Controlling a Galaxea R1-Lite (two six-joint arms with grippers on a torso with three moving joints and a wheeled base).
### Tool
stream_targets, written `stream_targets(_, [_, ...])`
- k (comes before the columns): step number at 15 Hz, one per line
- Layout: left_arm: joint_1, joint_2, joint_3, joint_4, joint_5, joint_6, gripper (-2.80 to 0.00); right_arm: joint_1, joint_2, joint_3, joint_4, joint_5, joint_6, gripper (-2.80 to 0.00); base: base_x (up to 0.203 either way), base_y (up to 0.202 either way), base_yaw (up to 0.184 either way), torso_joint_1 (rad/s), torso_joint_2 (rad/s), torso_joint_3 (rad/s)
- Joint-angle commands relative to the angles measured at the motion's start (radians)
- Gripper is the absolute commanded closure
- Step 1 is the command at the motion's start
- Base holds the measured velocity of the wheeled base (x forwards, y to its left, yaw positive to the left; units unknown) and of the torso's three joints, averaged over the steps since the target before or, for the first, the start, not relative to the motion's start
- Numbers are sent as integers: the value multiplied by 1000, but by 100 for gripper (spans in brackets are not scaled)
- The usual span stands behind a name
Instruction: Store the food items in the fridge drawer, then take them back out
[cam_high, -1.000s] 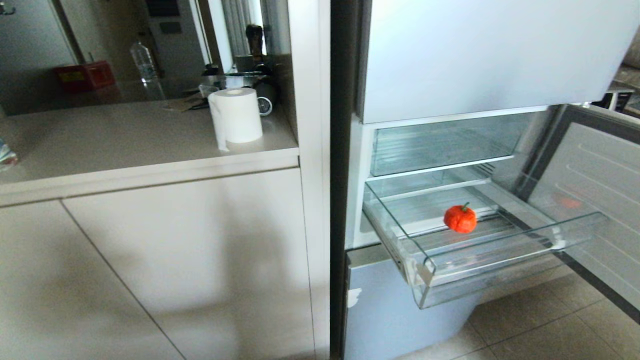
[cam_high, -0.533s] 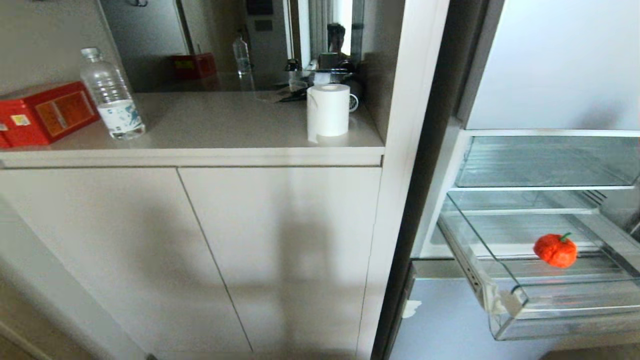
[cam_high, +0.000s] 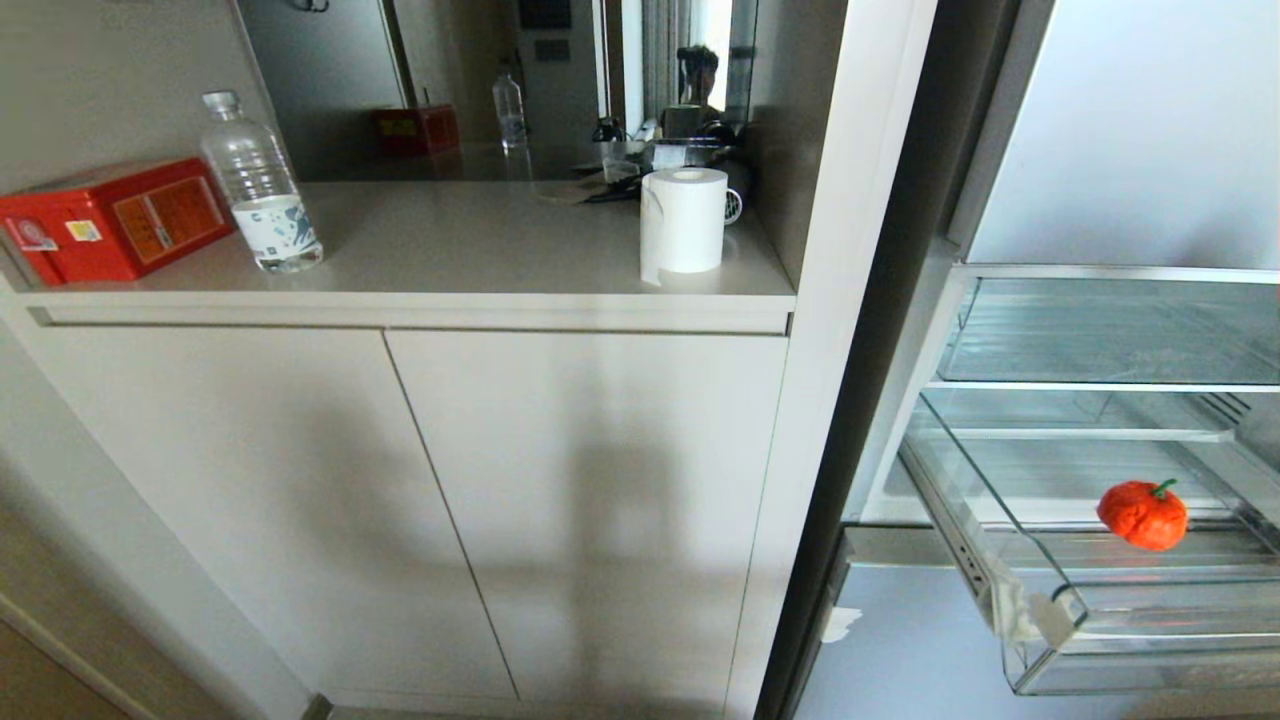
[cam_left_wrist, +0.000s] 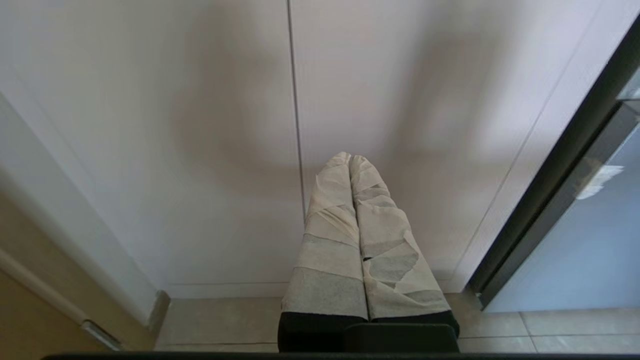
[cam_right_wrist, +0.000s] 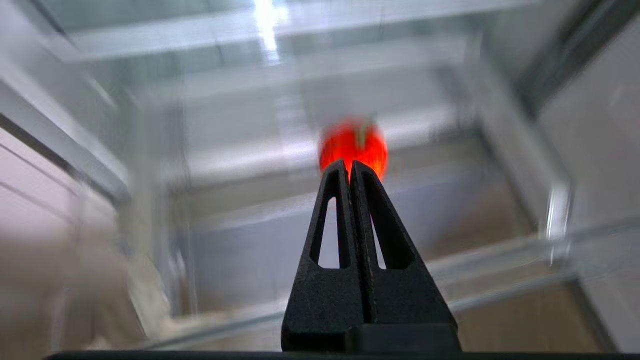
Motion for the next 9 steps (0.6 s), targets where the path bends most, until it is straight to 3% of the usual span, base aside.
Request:
stream_targets(1, [0, 0, 0, 0, 0, 0, 0, 63, 161, -88, 91, -69, -7, 0, 0, 0, 0, 0, 0, 0])
stream_targets(5, [0, 0, 0, 0, 0, 0, 0, 80, 341, -201, 113, -85, -7, 0, 0, 0, 0, 0, 0, 0])
stream_targets(6, [0, 0, 0, 0, 0, 0, 0, 80, 380, -228, 114, -87, -6, -280, 0, 0, 0, 0, 0, 0])
stream_targets(9, [0, 0, 0, 0, 0, 0, 0, 82, 511, -357, 123, -93, -6, -280, 0, 0, 0, 0, 0, 0])
